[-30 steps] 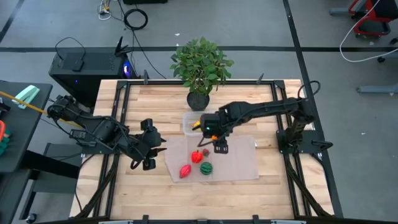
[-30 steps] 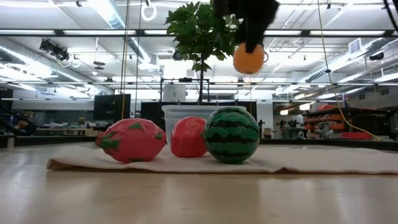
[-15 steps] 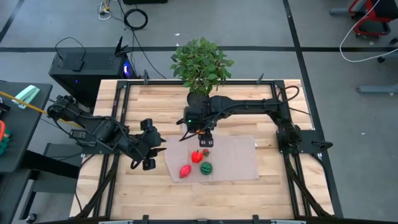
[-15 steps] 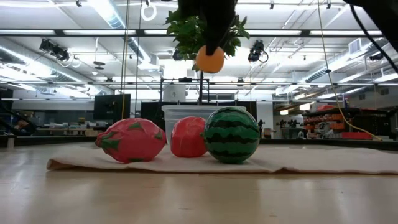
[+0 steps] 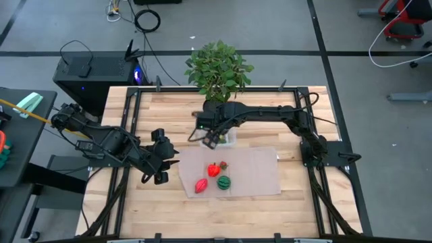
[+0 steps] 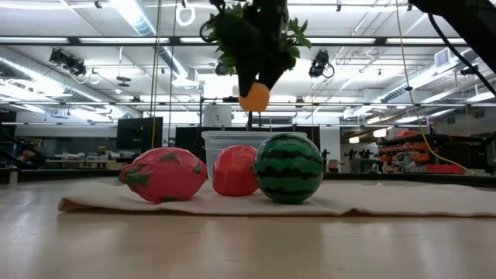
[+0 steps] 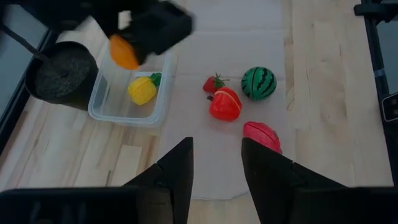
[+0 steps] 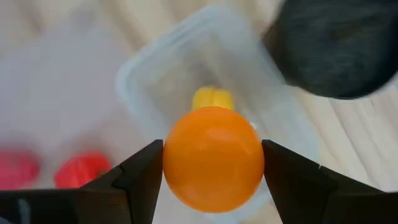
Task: Pick and placing Produce into tupperware
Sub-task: Put the orange into the transparent bin
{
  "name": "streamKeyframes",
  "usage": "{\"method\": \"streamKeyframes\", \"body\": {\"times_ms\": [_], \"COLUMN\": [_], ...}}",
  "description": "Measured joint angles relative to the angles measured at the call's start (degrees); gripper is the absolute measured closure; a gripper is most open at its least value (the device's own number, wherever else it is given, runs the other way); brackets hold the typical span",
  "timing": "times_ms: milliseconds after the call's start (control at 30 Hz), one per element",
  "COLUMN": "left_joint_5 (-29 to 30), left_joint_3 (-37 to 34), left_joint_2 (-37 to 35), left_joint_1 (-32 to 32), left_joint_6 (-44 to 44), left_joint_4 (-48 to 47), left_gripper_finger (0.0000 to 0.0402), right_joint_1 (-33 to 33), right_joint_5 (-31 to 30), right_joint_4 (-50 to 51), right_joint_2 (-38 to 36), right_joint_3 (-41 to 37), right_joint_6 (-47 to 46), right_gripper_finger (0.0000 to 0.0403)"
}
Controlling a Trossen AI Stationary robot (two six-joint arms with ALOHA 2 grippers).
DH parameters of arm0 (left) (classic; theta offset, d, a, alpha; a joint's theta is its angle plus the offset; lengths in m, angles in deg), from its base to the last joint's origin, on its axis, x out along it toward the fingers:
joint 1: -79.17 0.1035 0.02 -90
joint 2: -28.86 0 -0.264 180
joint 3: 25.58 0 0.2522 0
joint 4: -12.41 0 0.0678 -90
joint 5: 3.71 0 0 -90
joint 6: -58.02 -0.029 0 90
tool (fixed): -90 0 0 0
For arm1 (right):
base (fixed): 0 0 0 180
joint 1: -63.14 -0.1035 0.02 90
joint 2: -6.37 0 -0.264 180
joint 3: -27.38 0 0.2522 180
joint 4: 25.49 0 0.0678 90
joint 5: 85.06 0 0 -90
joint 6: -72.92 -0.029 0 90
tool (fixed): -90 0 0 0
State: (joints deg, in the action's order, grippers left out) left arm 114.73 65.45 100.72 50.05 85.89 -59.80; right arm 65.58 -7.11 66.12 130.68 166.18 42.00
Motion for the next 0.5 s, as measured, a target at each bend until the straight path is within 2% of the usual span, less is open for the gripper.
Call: {"method": "streamKeyframes", "body": {"times_ms": [167, 500], "left_joint_5": [0.0, 0.0], "left_joint_3": [0.0, 0.0], "left_joint_2": [0.0, 0.0], "left_joint_1": [0.0, 0.0], "left_joint_6": [0.1, 0.1], "left_joint_4": [-0.3, -0.7], "left_gripper_finger": [0.0264, 0.026], "right_joint_1": [1.5, 1.6], "right_joint_5": [-0.9, -0.8], "right_joint_4": [-4.0, -1.4], "right_joint_2": [0.0, -0.1], "right_joint_3": [0.0, -0.7], "right_joint_6": [-8.7, -13.0], "right_gripper_finger": [0.0147, 0.0148]}}
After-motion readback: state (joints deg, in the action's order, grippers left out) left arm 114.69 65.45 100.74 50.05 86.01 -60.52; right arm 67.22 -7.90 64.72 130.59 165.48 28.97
